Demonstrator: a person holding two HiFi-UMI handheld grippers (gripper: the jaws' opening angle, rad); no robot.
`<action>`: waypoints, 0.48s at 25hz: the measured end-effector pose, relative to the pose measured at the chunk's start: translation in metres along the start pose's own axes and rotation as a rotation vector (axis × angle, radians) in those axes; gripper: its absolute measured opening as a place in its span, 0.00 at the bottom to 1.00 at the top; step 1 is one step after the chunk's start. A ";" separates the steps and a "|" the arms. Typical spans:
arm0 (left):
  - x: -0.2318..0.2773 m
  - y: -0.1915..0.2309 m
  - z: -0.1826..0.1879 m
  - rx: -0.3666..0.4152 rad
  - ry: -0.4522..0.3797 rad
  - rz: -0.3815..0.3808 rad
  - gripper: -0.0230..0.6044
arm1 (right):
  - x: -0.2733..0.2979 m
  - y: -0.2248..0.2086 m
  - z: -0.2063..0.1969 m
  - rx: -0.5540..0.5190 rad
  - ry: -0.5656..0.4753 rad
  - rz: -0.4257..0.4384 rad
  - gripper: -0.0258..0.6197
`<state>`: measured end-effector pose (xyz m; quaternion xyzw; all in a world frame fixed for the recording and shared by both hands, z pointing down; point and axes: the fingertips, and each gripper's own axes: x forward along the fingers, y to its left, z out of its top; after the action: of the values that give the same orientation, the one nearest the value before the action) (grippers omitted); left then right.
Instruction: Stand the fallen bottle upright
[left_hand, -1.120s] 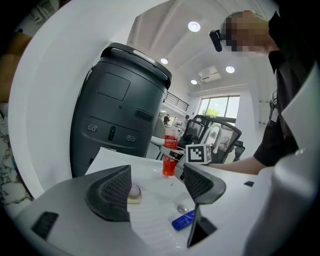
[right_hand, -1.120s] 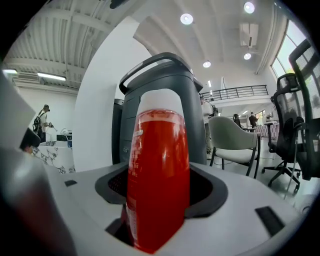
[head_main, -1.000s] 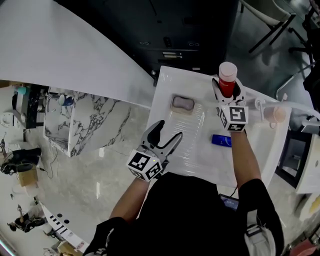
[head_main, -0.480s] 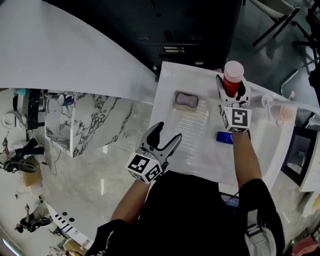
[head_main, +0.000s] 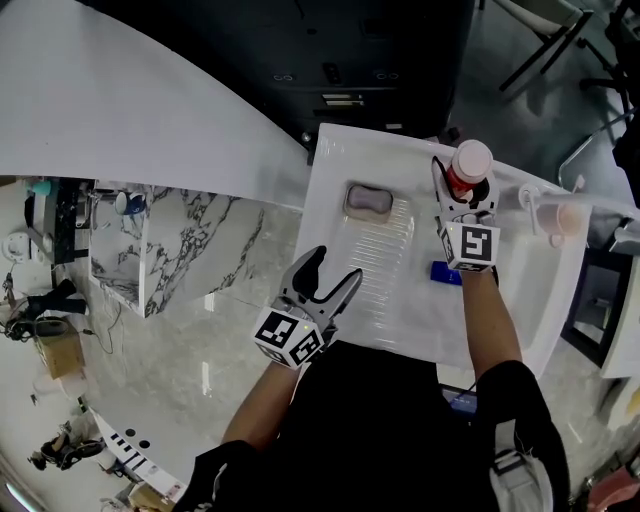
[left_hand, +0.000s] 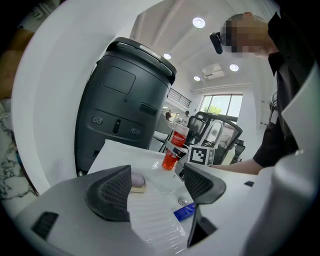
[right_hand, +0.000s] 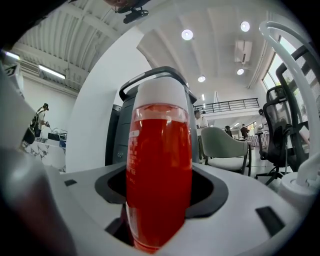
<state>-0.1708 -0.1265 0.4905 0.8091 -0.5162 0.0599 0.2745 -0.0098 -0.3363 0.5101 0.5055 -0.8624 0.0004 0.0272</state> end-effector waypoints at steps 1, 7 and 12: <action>0.000 -0.001 0.000 -0.002 -0.002 -0.002 0.59 | -0.002 -0.001 -0.001 0.003 0.004 0.000 0.50; 0.001 -0.010 -0.003 -0.006 -0.005 -0.008 0.59 | -0.011 0.003 -0.006 -0.028 0.024 0.035 0.50; 0.002 -0.018 -0.002 -0.002 -0.006 -0.011 0.59 | -0.009 0.003 -0.005 -0.038 0.030 0.046 0.49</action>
<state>-0.1540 -0.1208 0.4861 0.8118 -0.5126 0.0558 0.2740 -0.0076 -0.3270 0.5150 0.4849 -0.8731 -0.0080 0.0498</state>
